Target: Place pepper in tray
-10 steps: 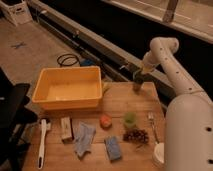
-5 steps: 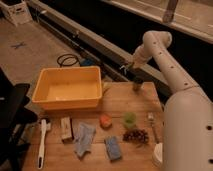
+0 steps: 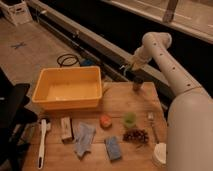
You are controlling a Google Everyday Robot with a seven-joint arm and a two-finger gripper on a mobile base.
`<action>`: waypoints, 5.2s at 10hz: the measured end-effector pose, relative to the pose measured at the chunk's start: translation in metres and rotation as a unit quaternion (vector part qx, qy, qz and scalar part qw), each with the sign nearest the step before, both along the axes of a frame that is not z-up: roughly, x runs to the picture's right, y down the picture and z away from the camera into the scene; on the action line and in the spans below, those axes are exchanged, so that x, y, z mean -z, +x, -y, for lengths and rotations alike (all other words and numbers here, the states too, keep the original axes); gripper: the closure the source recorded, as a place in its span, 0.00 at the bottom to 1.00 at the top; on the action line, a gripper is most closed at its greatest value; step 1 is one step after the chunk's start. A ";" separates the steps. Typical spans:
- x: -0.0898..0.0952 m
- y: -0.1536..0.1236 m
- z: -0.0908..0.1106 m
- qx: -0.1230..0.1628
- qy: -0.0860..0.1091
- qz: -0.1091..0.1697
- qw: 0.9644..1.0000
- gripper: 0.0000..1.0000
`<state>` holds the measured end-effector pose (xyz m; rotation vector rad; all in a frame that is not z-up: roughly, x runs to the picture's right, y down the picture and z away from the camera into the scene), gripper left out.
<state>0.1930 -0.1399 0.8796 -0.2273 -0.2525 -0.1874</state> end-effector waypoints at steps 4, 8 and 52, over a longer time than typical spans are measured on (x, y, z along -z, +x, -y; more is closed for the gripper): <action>0.015 -0.016 0.002 0.026 0.022 0.027 0.999 1.00; 0.090 -0.088 -0.005 0.084 0.088 0.100 0.987 1.00; -0.062 -0.355 -0.135 0.274 -0.046 0.272 0.921 0.30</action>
